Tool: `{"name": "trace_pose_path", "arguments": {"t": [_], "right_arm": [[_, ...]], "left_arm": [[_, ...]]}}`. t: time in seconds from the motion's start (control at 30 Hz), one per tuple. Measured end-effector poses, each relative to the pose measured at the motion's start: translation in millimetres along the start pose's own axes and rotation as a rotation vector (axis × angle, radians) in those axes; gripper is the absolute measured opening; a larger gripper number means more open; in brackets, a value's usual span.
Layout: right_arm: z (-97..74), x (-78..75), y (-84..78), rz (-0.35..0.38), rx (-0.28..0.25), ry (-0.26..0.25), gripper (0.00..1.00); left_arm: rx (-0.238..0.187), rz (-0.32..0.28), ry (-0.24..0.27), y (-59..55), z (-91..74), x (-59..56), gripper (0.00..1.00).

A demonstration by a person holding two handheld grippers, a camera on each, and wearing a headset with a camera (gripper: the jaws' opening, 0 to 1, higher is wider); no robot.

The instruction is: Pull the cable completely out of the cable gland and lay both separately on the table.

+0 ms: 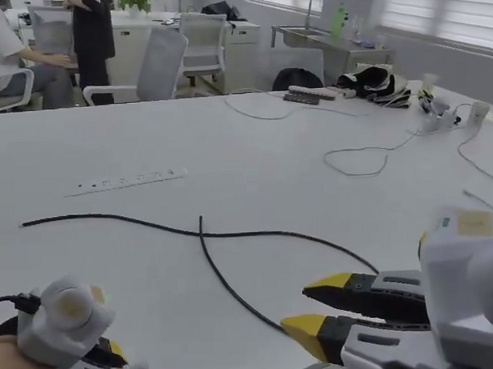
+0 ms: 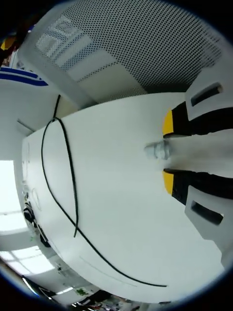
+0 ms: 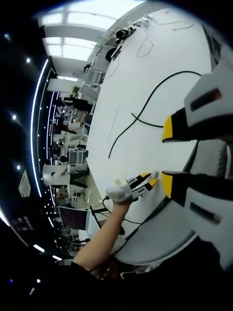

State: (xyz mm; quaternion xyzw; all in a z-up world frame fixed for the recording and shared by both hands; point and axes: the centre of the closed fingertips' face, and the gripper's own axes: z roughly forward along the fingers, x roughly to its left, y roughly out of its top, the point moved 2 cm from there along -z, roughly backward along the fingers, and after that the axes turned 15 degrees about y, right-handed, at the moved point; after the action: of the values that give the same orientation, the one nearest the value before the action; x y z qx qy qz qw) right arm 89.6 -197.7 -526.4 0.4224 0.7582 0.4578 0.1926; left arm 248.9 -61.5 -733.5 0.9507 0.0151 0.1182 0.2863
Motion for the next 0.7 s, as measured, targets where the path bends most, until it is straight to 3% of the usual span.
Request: {"name": "trace_pose_path", "arguments": {"t": [0.1,0.2,0.3,0.43,0.53,0.6,0.7], "right_arm": [[6.3,-2.4,2.7,-0.008,0.003,0.023,0.24],[16.5,-7.2,2.7,-0.023,0.029,0.049,0.25],[32.0,-11.1,1.8,-0.036,0.072,0.087,0.26],[49.5,-11.9,1.6,-0.072,0.118,0.132,0.27],[63.0,-11.3,0.1,-0.076,0.153,0.170,0.27],[67.8,-9.4,-0.6,-0.078,0.169,0.190,0.27],[73.2,-5.5,-2.6,-0.068,0.186,0.221,0.28]], "left_arm": [[-0.042,-0.001,0.050,6.3,-17.4,7.6,0.44],[-0.114,-0.056,0.068,21.7,-50.2,10.8,0.45],[-0.187,-0.144,0.129,35.3,-98.0,16.1,0.44],[-0.255,-0.232,0.215,43.9,-157.7,20.8,0.44],[-0.269,-0.280,0.258,42.3,-191.2,18.1,0.43],[-0.285,-0.318,0.316,37.8,-214.7,18.3,0.46],[-0.299,-0.383,0.396,26.4,-243.9,14.5,0.40]]}}
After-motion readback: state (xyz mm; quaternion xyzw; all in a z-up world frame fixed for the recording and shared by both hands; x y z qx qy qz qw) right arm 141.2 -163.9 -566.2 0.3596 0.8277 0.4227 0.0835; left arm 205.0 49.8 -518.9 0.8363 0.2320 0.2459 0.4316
